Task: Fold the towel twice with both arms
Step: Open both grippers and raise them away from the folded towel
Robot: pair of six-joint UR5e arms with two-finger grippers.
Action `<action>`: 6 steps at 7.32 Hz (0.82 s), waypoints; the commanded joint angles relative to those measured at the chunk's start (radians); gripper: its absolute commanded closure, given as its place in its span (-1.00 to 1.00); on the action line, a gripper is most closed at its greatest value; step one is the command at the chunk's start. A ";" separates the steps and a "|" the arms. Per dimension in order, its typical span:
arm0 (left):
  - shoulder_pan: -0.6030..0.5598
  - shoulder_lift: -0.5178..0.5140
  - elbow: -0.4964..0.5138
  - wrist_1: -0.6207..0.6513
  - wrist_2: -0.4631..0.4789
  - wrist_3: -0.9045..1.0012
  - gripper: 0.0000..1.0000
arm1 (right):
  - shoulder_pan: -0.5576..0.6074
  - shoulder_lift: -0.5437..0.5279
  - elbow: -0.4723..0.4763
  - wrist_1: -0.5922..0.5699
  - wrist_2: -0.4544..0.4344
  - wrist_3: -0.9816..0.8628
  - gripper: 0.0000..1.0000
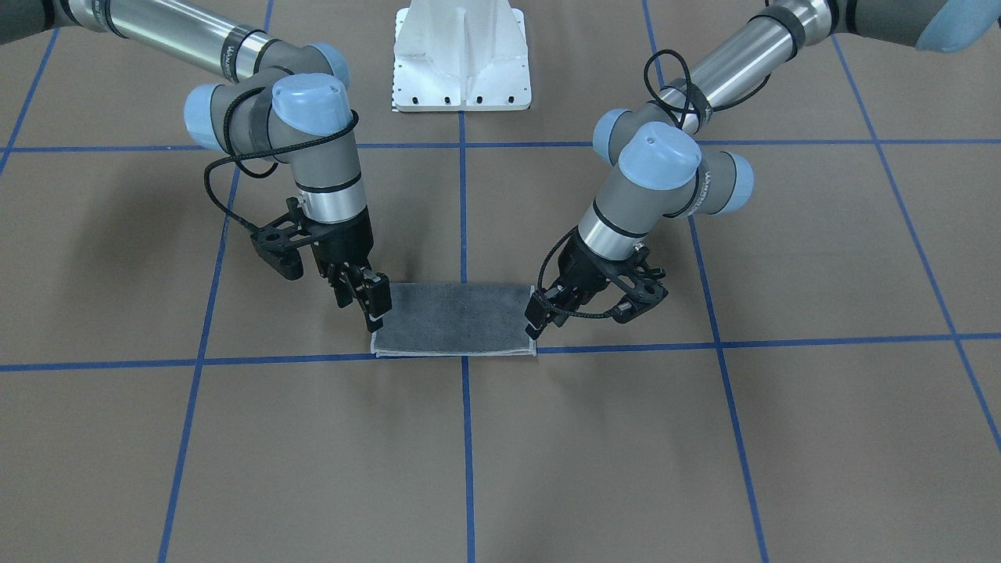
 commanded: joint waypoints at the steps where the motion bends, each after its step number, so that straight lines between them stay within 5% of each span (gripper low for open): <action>1: -0.004 -0.005 -0.002 -0.005 -0.011 0.010 -0.46 | 0.003 0.005 0.001 0.001 0.015 -0.029 -0.97; 3: -0.004 0.001 -0.021 -0.001 -0.085 0.067 -0.99 | 0.005 0.002 0.007 0.002 0.073 -0.144 -0.98; 6: -0.039 0.036 -0.070 0.001 -0.191 0.200 -1.00 | 0.012 -0.035 0.054 0.005 0.137 -0.416 -0.98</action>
